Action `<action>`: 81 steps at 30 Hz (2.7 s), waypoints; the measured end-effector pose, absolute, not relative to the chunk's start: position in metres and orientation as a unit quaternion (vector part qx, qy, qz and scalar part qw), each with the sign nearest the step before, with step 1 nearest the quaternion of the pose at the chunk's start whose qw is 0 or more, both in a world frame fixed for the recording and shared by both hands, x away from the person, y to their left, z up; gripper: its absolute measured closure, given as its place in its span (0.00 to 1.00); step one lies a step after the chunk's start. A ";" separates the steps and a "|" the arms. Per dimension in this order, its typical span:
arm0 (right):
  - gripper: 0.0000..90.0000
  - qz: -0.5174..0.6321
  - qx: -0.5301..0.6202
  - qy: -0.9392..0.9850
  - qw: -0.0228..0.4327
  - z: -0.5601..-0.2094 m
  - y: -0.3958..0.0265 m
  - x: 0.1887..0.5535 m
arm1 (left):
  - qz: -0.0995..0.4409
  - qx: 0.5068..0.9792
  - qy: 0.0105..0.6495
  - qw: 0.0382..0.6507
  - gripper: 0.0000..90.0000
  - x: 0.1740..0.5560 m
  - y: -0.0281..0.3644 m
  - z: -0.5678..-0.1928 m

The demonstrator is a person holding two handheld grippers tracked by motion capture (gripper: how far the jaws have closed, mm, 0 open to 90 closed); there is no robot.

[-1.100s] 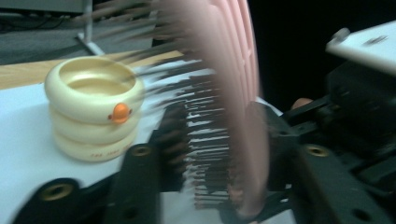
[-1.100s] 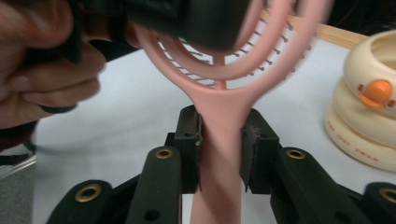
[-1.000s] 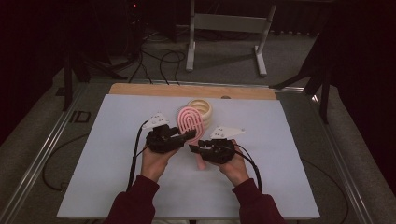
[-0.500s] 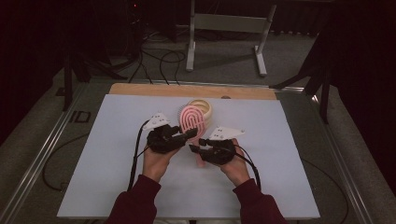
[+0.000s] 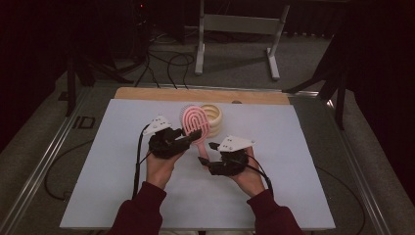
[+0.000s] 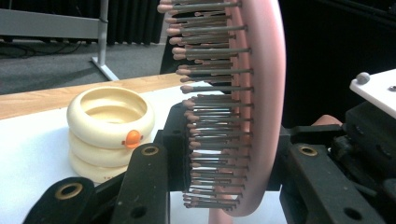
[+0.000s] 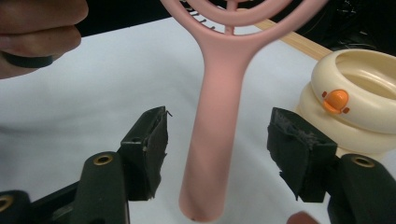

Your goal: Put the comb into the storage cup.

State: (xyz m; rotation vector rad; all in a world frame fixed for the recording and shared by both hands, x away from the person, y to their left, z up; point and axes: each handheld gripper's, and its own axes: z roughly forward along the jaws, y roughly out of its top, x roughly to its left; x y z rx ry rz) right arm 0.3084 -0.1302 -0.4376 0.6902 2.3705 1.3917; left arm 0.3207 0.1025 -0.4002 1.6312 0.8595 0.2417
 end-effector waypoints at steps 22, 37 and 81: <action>0.10 0.480 0.299 0.804 0.186 -0.447 -0.167 0.297 | 0.117 0.700 0.380 0.593 0.72 0.327 0.106 -0.391; 0.10 0.500 0.323 0.780 0.194 -0.461 -0.190 0.288 | 0.129 0.699 0.386 0.588 0.72 0.331 0.110 -0.384; 0.10 0.530 0.366 0.724 0.245 -0.483 -0.255 0.262 | 0.167 0.691 0.395 0.582 0.72 0.349 0.122 -0.358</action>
